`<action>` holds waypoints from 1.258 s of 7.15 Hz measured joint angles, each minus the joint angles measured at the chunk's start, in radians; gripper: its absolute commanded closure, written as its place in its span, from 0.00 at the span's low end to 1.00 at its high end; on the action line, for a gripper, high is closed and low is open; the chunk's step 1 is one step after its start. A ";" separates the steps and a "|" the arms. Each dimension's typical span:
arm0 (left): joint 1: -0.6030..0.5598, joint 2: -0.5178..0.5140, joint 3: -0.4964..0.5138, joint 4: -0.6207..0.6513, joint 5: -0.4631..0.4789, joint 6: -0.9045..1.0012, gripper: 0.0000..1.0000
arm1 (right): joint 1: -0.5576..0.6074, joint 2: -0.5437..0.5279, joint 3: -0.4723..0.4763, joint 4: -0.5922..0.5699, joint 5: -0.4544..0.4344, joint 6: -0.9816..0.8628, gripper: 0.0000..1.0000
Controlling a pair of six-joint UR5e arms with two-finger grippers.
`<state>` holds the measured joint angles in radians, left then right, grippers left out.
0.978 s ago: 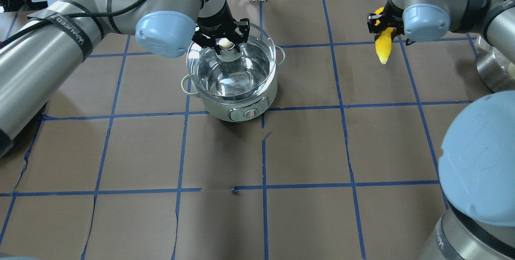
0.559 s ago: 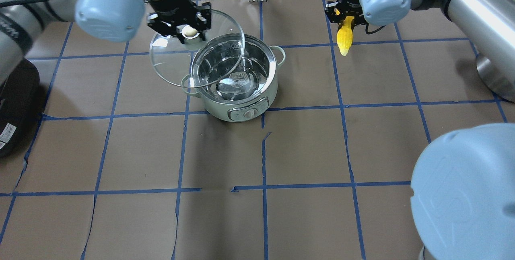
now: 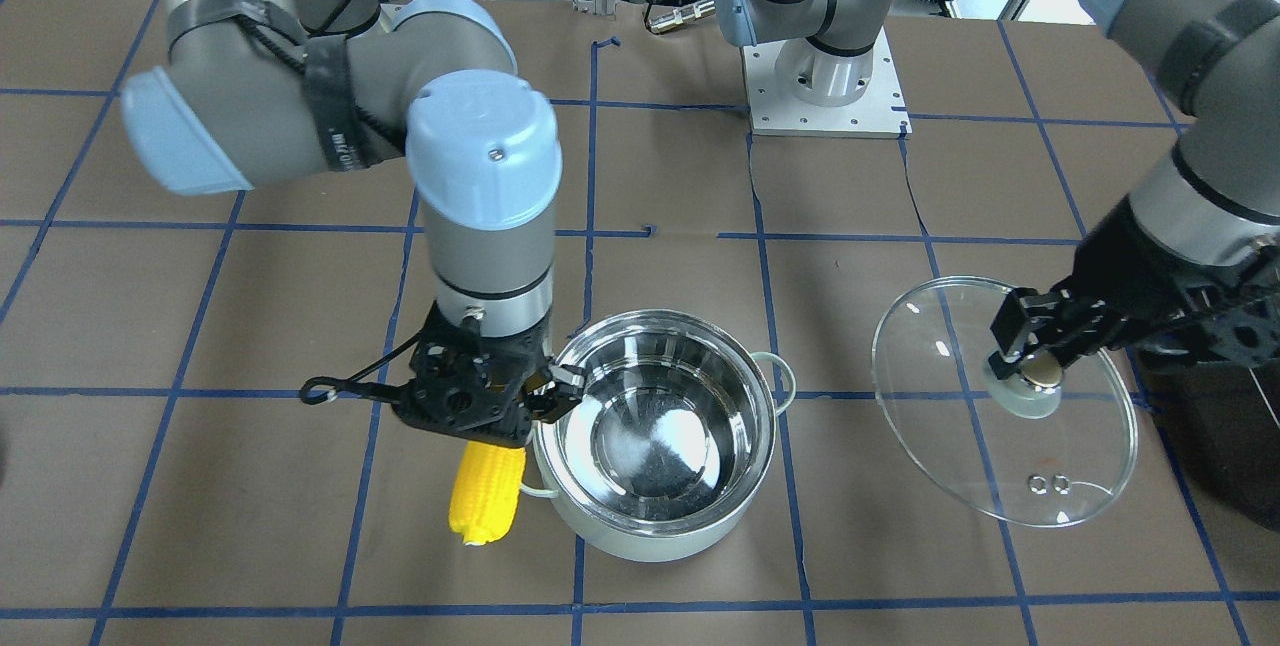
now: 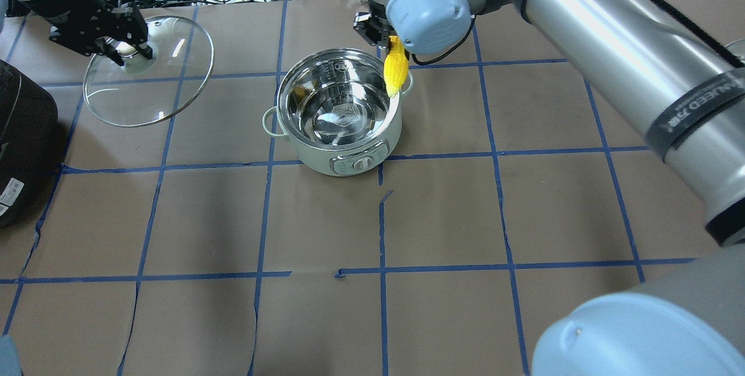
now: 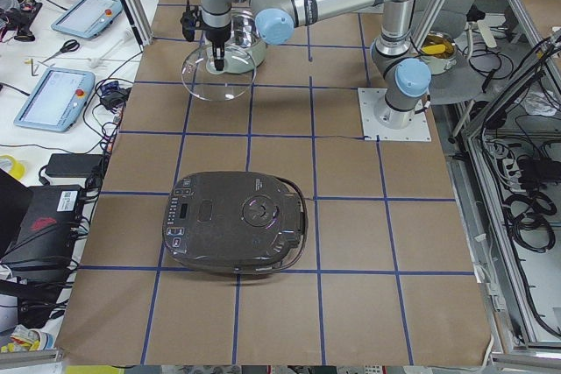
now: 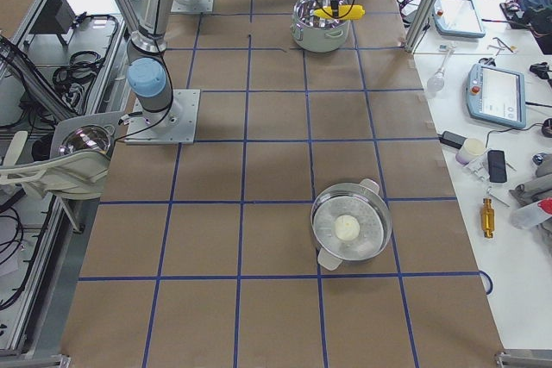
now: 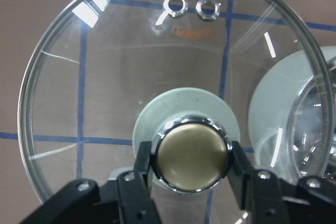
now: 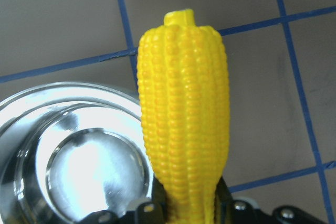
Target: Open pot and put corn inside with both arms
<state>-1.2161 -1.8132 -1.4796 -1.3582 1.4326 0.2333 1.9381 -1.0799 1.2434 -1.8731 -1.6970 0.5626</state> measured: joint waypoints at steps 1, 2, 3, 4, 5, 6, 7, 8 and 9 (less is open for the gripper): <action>0.058 -0.015 -0.036 0.013 -0.003 0.087 0.93 | 0.047 0.011 -0.007 0.012 0.002 0.041 1.00; 0.096 -0.030 -0.088 0.061 -0.004 0.152 0.93 | 0.084 0.024 -0.009 0.019 0.007 0.075 1.00; 0.113 -0.043 -0.151 0.139 -0.003 0.188 0.93 | 0.108 0.035 -0.009 0.022 0.009 0.092 1.00; 0.114 -0.052 -0.213 0.224 -0.001 0.203 0.93 | 0.121 0.046 -0.009 0.019 0.011 0.100 1.00; 0.111 -0.062 -0.257 0.291 -0.001 0.212 0.95 | 0.125 0.058 -0.009 0.009 0.013 0.103 0.97; 0.108 -0.077 -0.279 0.329 0.000 0.216 0.95 | 0.126 0.069 -0.008 -0.007 0.015 0.102 0.01; 0.105 -0.092 -0.288 0.346 0.001 0.219 0.95 | 0.126 0.076 -0.005 -0.024 0.020 0.100 0.00; 0.100 -0.106 -0.292 0.352 0.001 0.220 0.95 | 0.127 0.078 0.002 -0.033 0.027 0.098 0.00; 0.095 -0.117 -0.292 0.355 0.007 0.222 0.95 | 0.127 0.077 0.010 -0.036 0.034 0.093 0.00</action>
<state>-1.1212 -1.9306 -1.7720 -1.0031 1.4395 0.4553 2.0647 -1.0029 1.2533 -1.9096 -1.6635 0.6557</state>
